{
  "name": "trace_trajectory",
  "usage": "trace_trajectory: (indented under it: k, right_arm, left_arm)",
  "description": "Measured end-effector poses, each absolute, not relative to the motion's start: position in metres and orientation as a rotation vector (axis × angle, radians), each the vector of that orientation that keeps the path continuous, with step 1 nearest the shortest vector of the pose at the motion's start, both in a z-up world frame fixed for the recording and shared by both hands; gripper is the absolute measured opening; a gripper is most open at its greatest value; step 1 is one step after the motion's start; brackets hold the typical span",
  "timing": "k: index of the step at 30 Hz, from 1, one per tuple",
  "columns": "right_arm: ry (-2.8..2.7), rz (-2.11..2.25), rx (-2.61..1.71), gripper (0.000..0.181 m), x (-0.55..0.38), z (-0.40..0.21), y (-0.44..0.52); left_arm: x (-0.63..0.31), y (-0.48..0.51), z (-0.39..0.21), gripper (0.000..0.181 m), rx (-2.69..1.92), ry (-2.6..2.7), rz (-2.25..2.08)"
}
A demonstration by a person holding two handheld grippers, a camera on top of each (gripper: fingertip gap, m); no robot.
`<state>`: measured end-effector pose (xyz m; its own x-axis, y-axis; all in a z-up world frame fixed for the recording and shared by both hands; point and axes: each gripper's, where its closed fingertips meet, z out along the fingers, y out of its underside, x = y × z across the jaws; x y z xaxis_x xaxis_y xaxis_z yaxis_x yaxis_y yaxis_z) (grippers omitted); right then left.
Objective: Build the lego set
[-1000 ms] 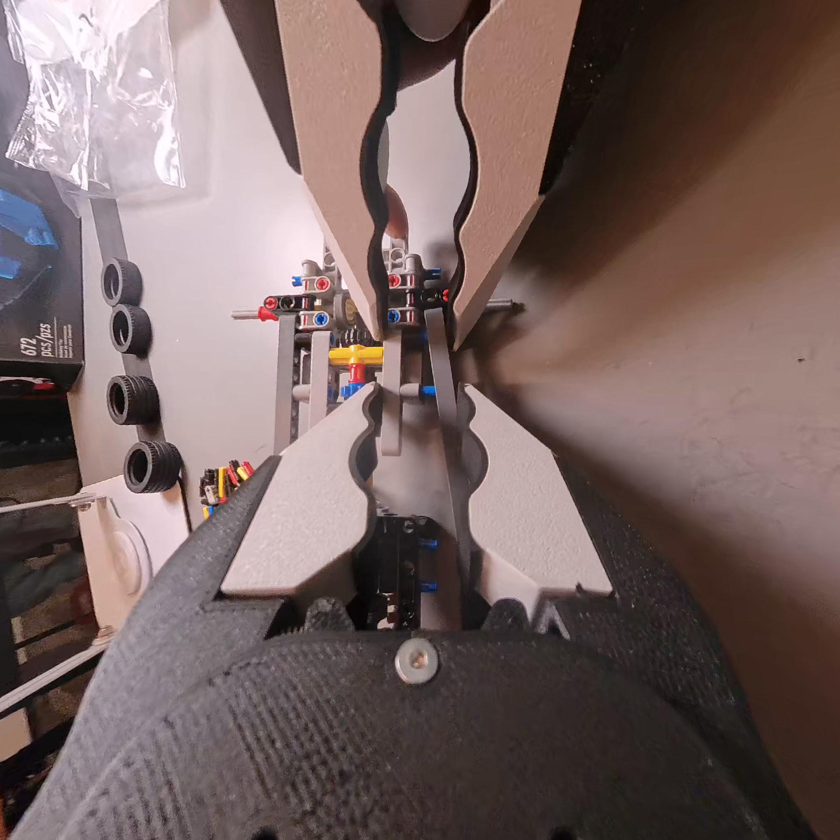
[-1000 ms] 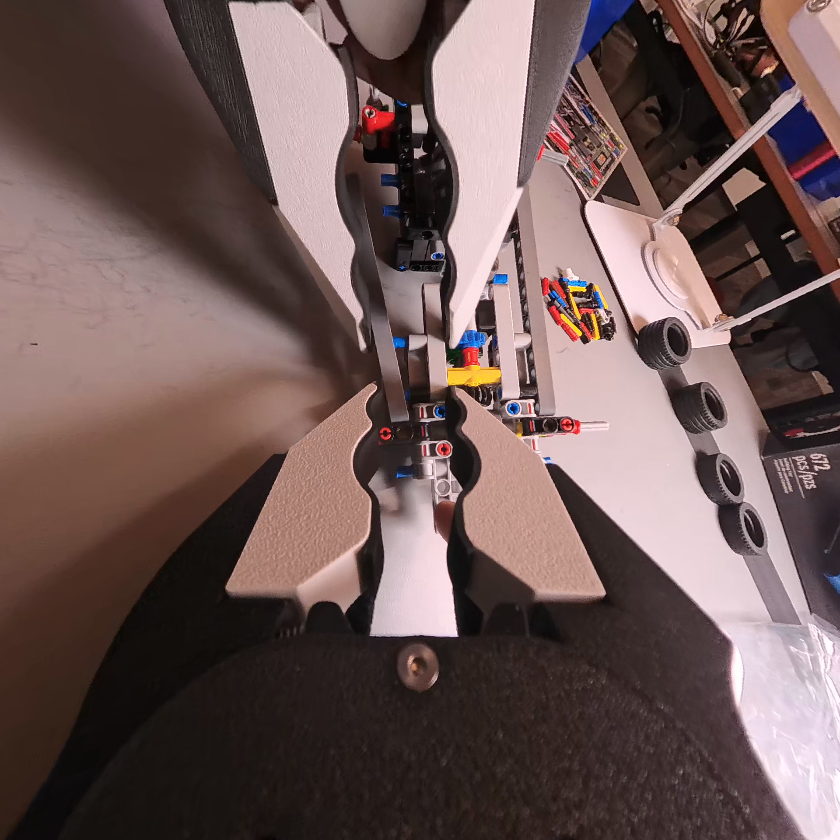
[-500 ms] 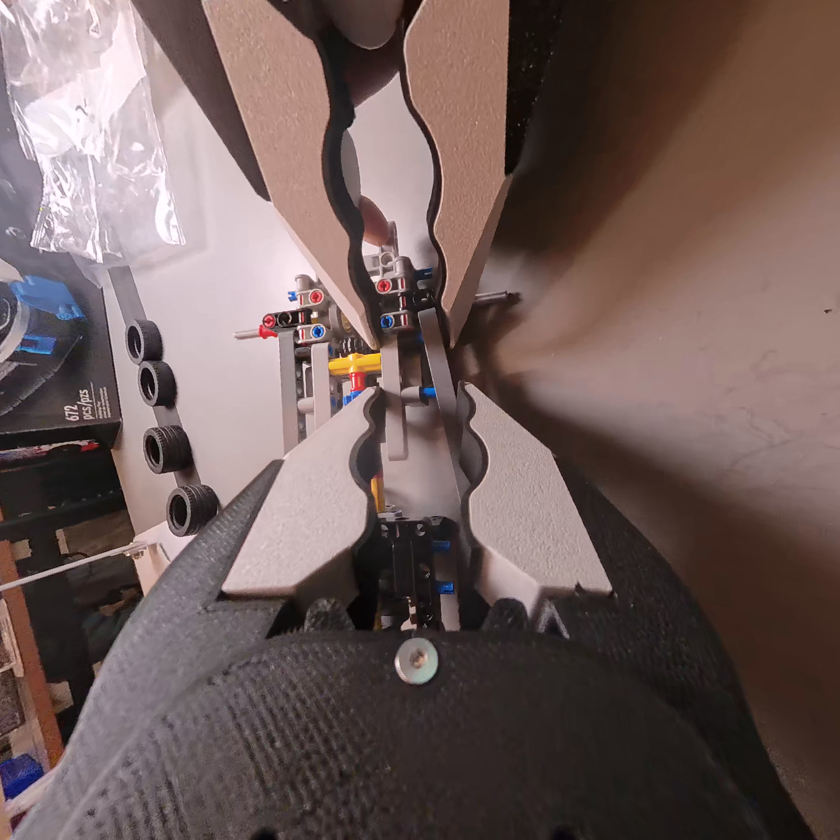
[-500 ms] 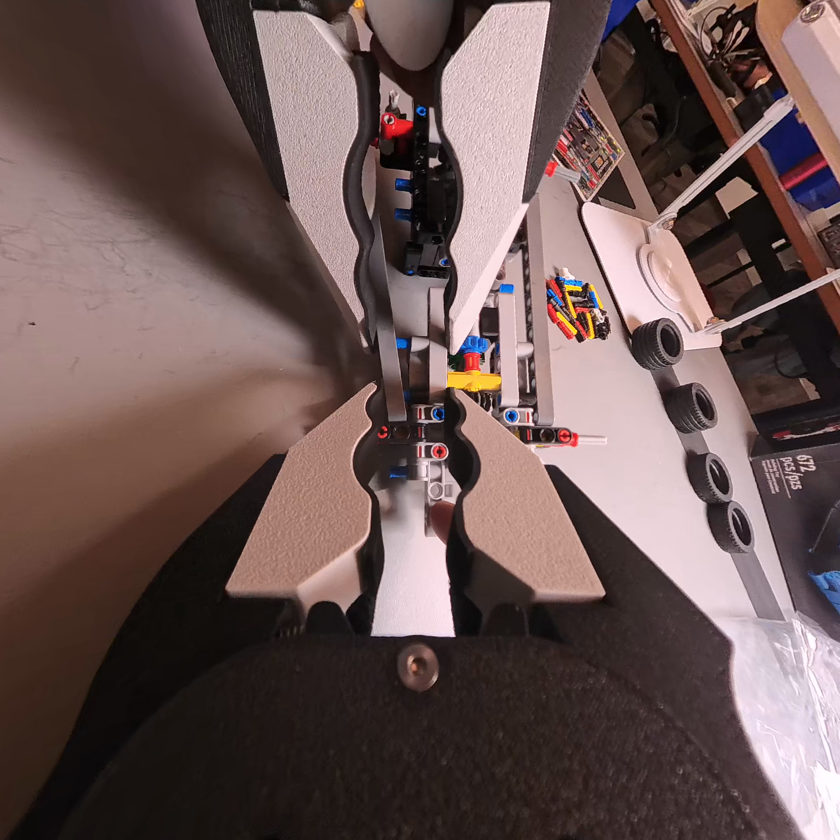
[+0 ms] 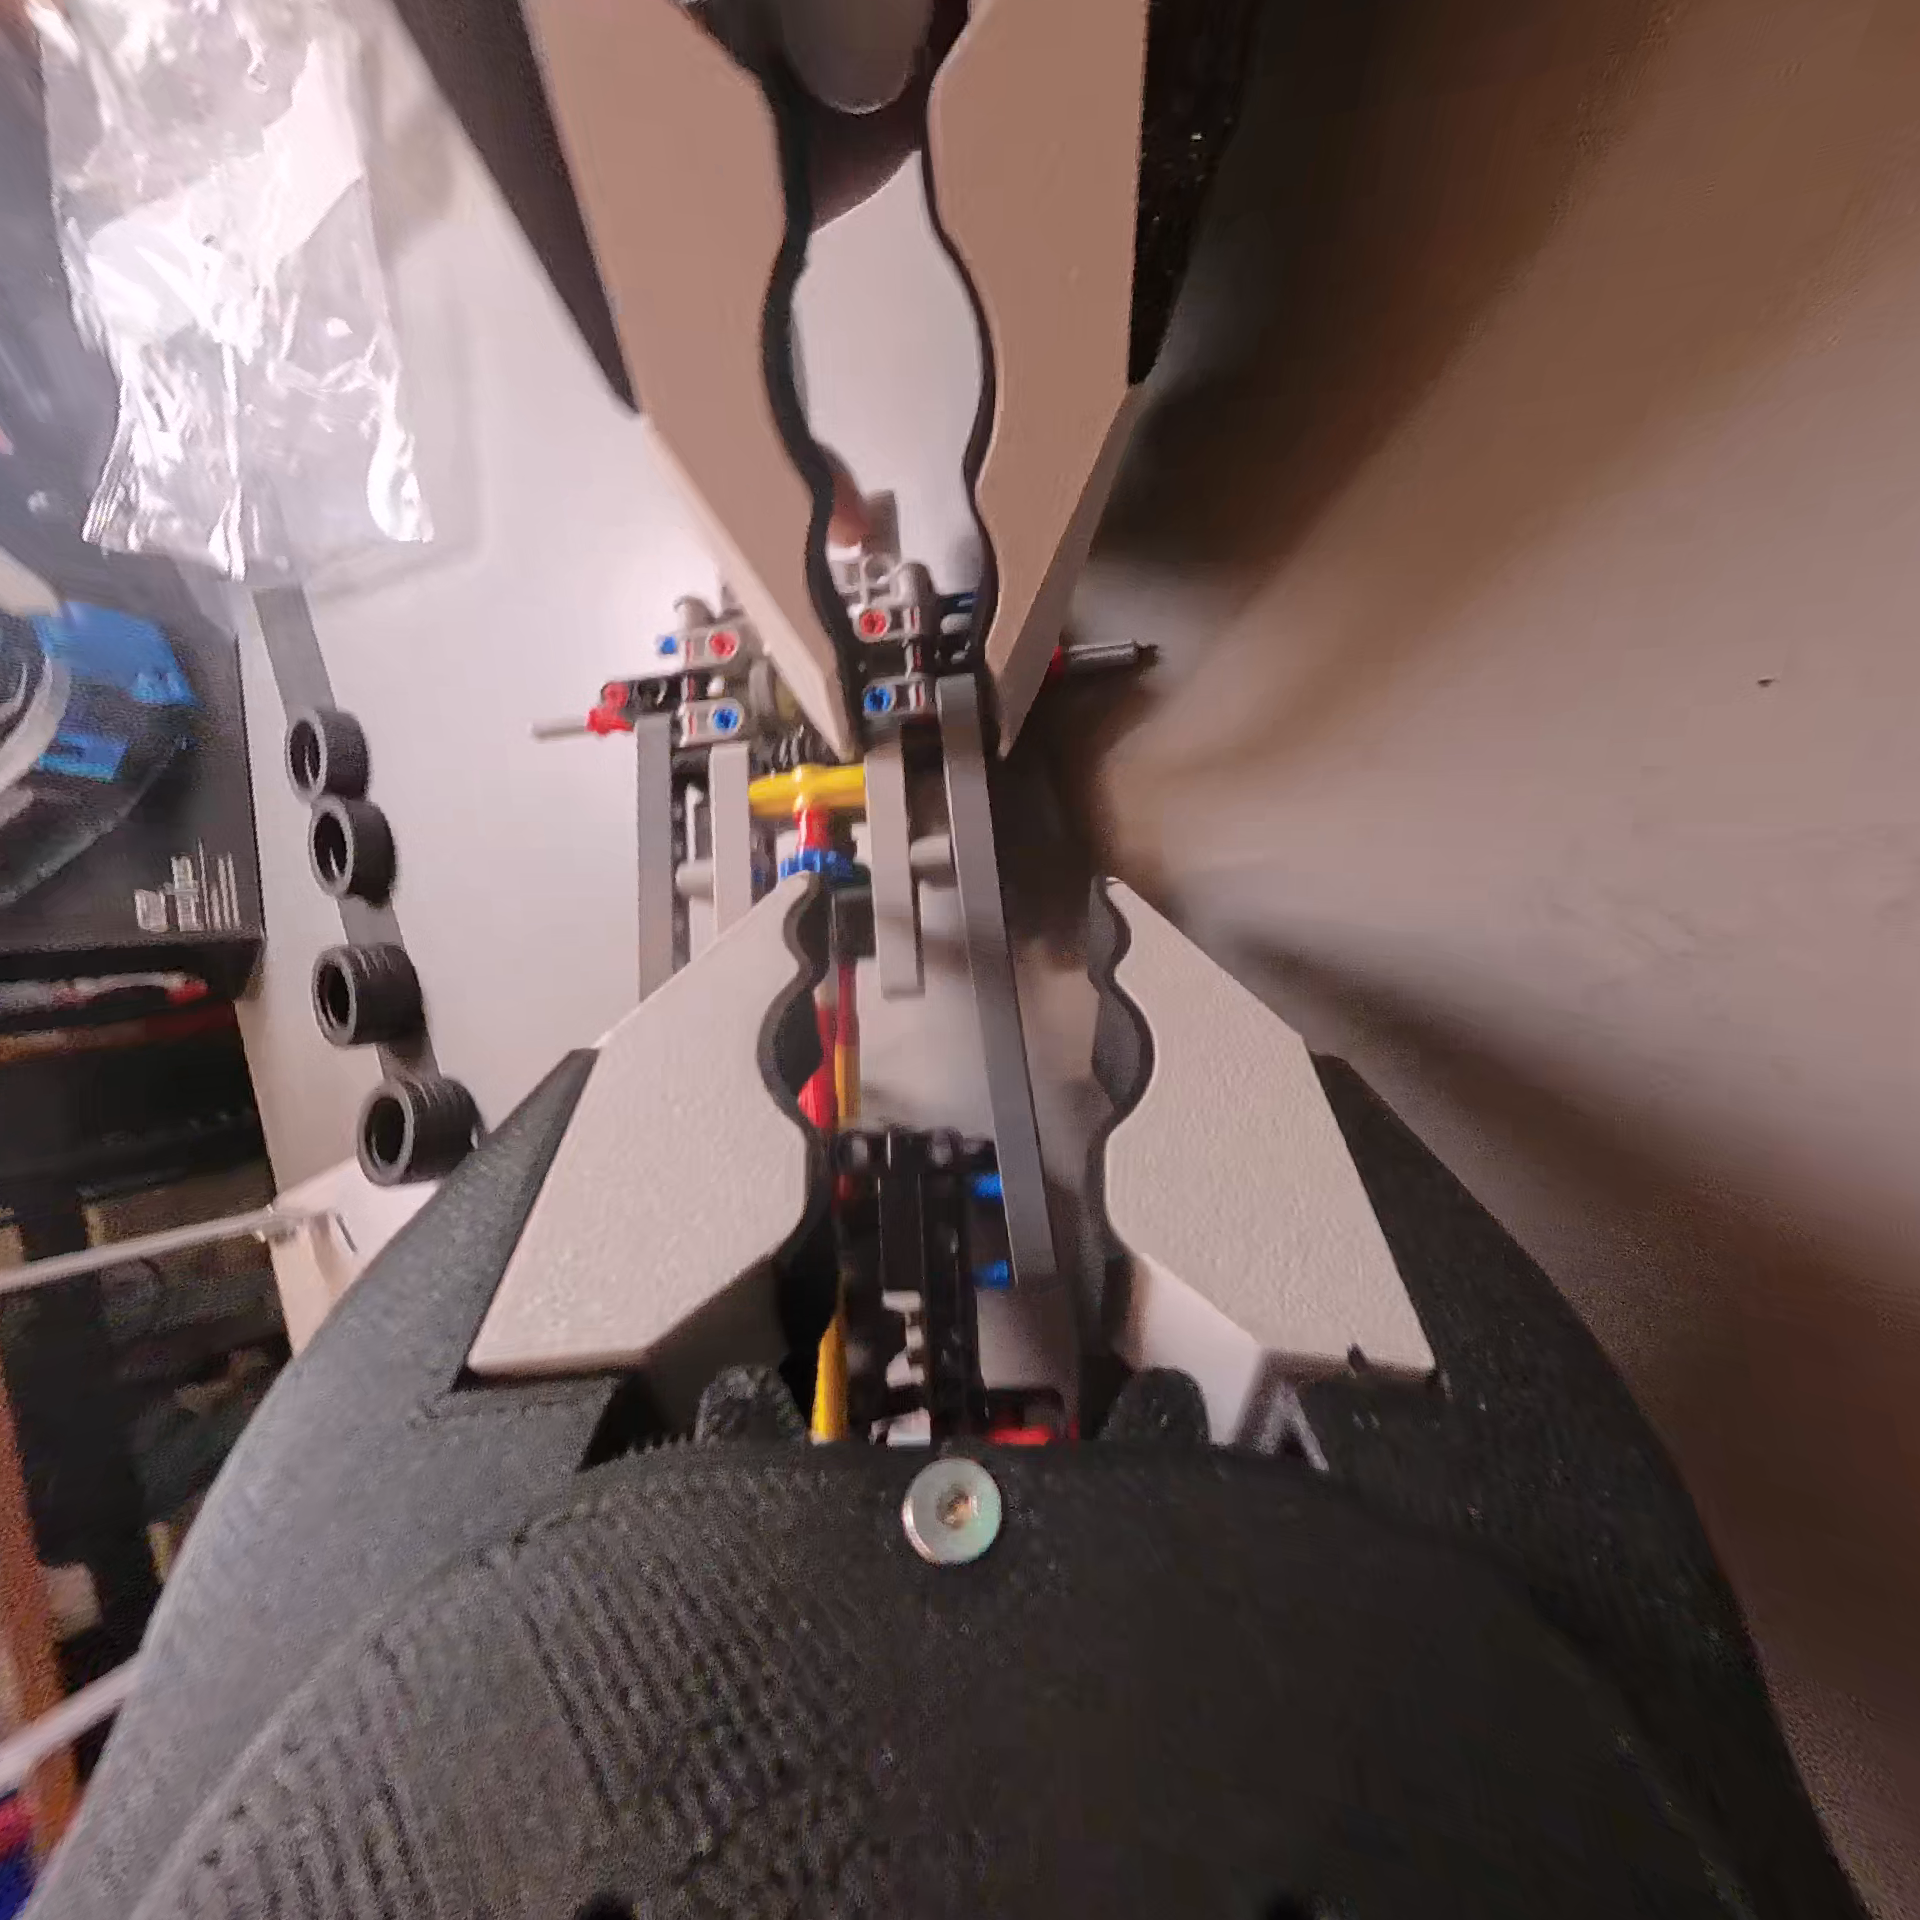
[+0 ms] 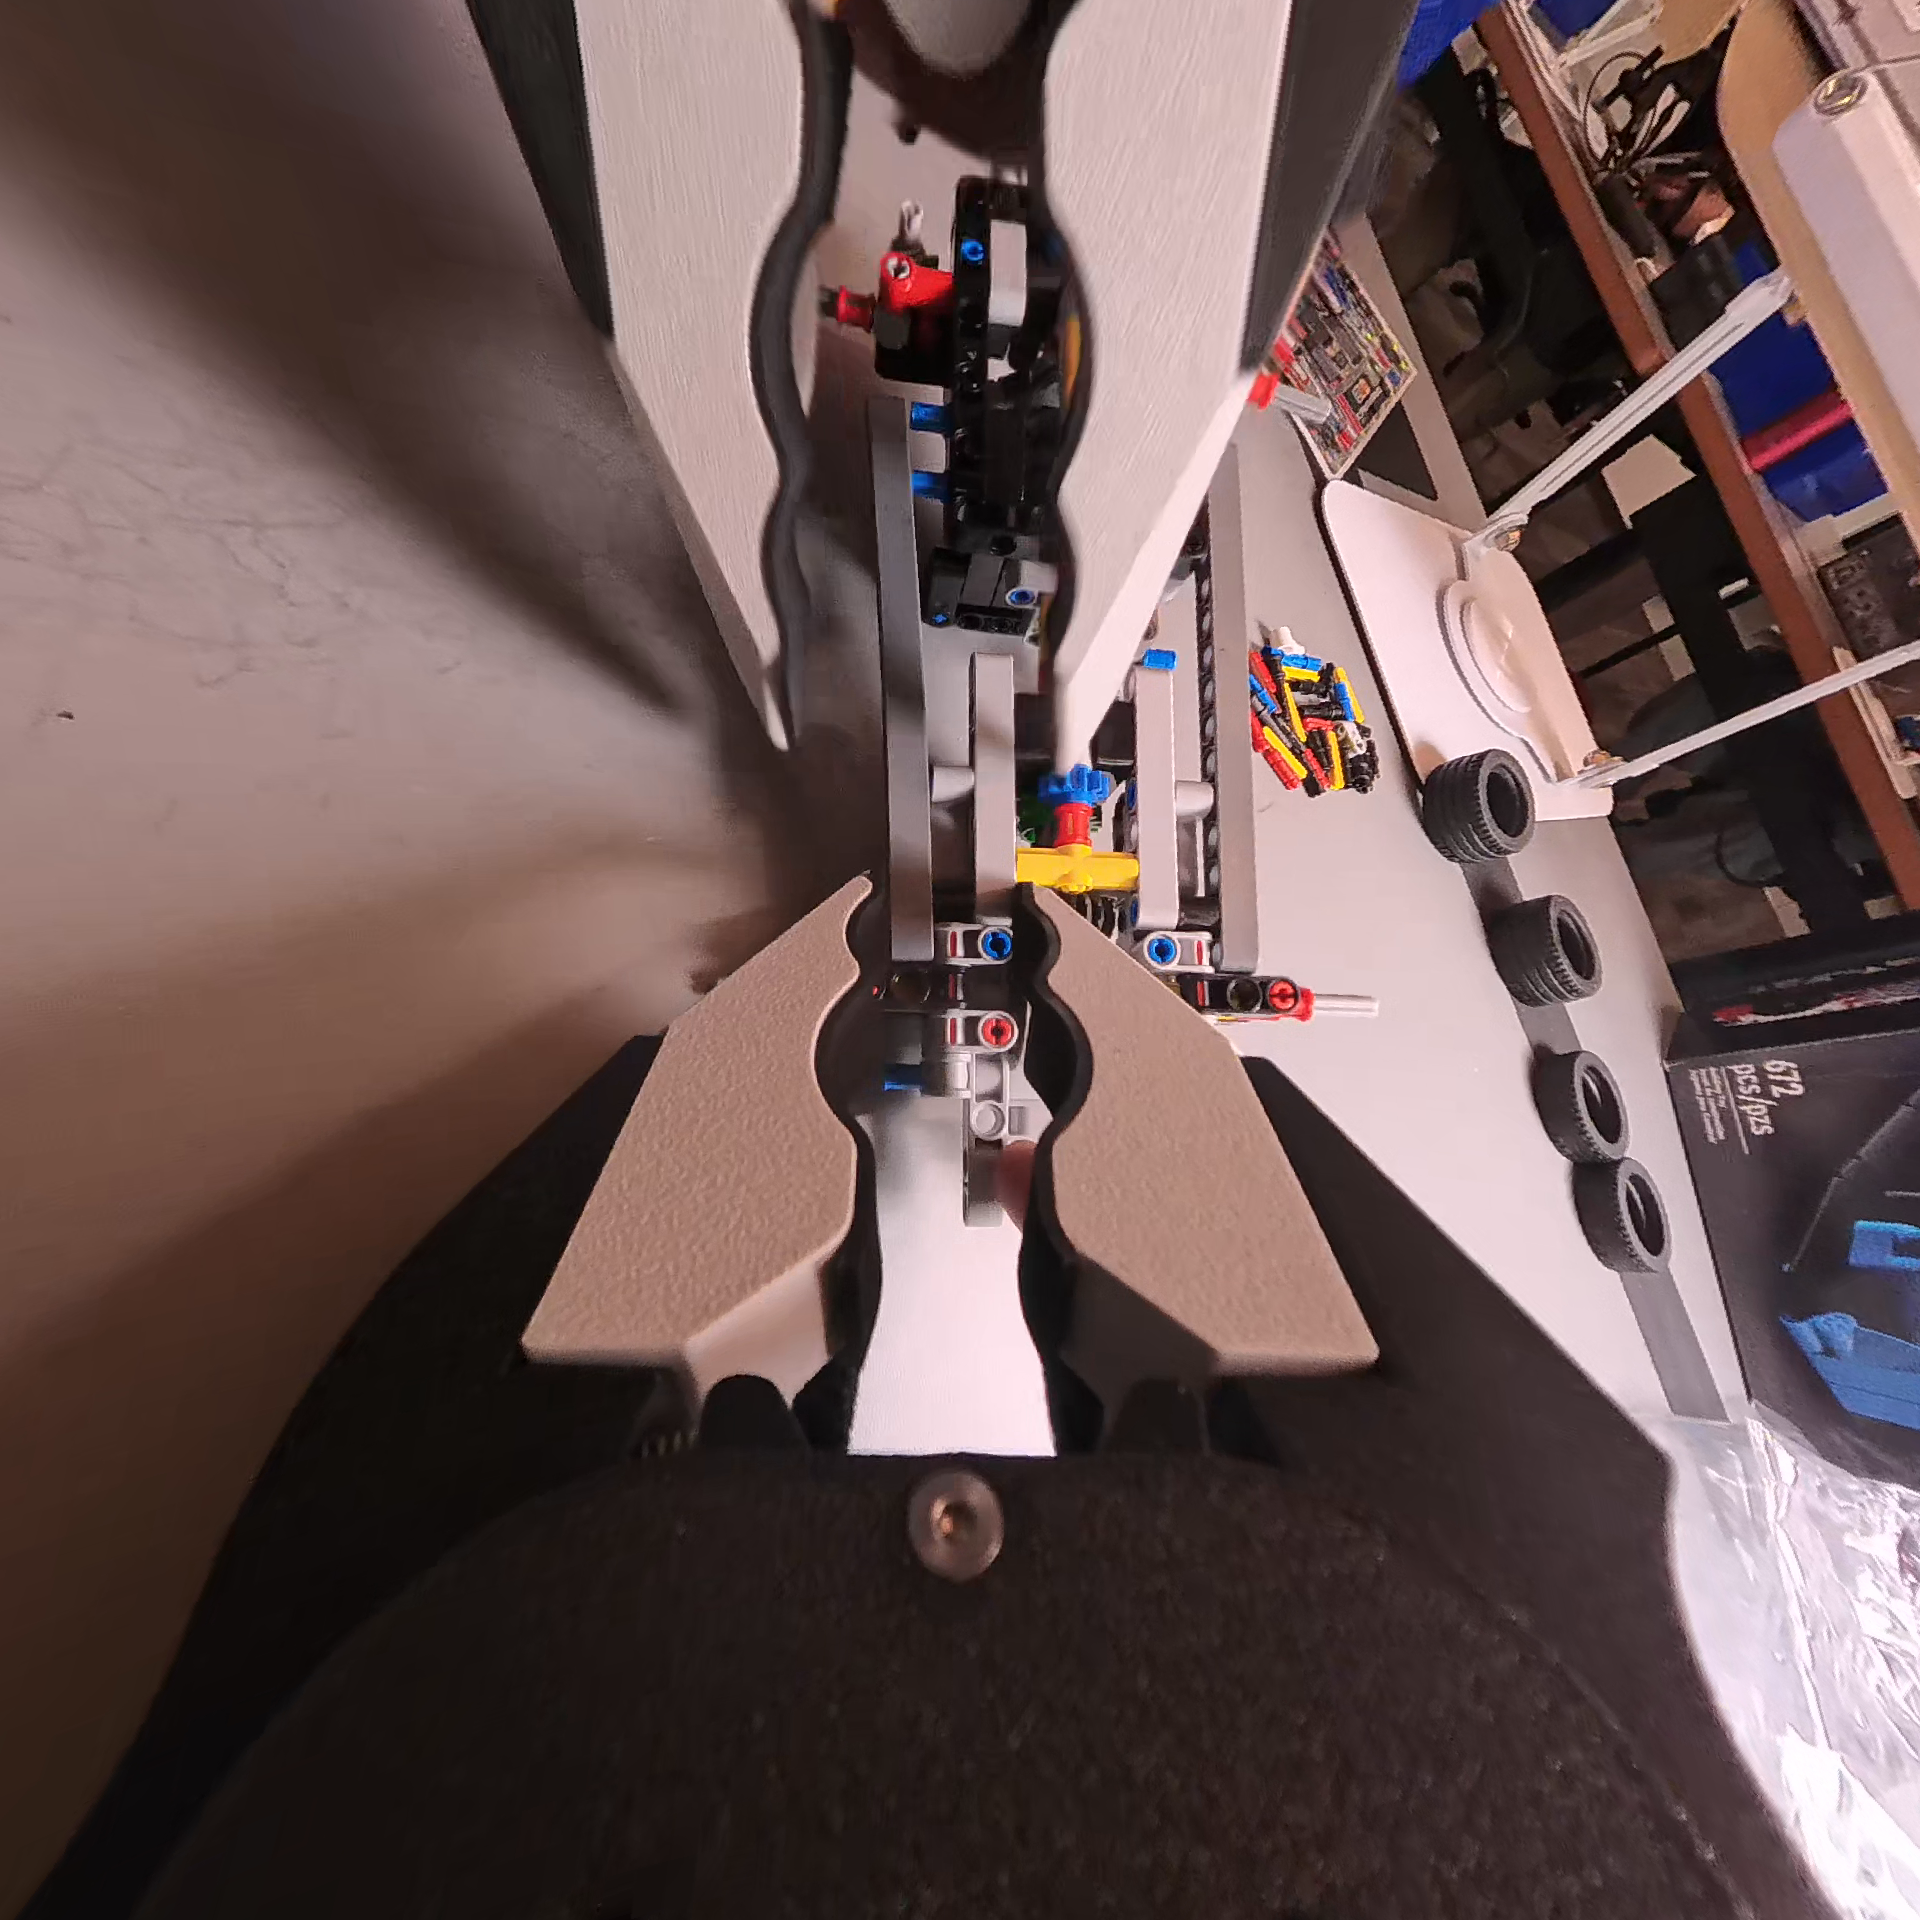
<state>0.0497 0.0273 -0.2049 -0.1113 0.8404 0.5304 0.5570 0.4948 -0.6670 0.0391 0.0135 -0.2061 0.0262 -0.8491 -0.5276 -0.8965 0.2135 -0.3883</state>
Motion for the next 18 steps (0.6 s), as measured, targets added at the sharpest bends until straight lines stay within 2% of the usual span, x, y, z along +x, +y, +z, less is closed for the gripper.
trace_trajectory:
  k: [4,7,13,18]
  right_arm:
    - [-1.794,0.380,-1.172,0.020,0.050,-0.205,0.028]
    - [-1.795,0.382,-1.165,0.020,0.049,-0.205,0.028]
    - [-1.803,0.398,-1.145,0.020,0.049,-0.205,0.024]
    - [-1.807,0.401,-1.144,0.020,0.048,-0.205,0.024]
  left_arm:
    - [0.003,0.003,-0.186,0.055,-1.775,1.608,-0.005]
    - [-0.026,-0.001,-0.193,0.054,-1.829,1.561,0.110]
    - [-0.039,0.008,-0.208,0.035,-1.805,1.582,0.292]
    - [-0.038,0.007,-0.206,0.033,-1.833,1.608,0.229]
